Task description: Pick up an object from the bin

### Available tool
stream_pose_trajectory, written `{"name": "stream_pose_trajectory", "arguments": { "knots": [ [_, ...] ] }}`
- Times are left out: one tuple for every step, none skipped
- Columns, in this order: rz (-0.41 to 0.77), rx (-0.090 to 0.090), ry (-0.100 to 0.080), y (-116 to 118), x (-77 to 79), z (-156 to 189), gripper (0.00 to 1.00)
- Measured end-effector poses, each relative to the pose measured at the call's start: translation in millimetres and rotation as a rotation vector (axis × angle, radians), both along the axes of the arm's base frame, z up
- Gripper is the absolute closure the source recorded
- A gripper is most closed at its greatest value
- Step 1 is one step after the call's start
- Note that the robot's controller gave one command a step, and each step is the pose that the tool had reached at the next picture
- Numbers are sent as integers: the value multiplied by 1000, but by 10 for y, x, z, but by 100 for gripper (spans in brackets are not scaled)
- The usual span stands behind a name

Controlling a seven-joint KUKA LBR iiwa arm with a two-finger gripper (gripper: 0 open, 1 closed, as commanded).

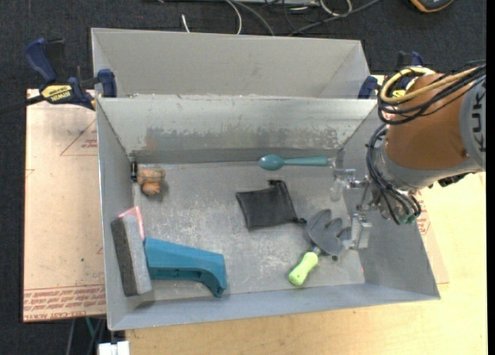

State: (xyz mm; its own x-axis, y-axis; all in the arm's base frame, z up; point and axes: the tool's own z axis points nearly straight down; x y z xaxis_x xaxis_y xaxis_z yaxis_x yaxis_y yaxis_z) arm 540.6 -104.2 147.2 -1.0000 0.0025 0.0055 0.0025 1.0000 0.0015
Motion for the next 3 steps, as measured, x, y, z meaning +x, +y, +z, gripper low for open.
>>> {"name": "stream_pose_trajectory", "arguments": {
  "knots": [
    [2, -1, -6, 2, 19, 34, 0],
    [-62, -1, -12, 13, -38, -533, 0],
    [-54, 0, -15, -149, 92, -776, 0]
  ]
}}
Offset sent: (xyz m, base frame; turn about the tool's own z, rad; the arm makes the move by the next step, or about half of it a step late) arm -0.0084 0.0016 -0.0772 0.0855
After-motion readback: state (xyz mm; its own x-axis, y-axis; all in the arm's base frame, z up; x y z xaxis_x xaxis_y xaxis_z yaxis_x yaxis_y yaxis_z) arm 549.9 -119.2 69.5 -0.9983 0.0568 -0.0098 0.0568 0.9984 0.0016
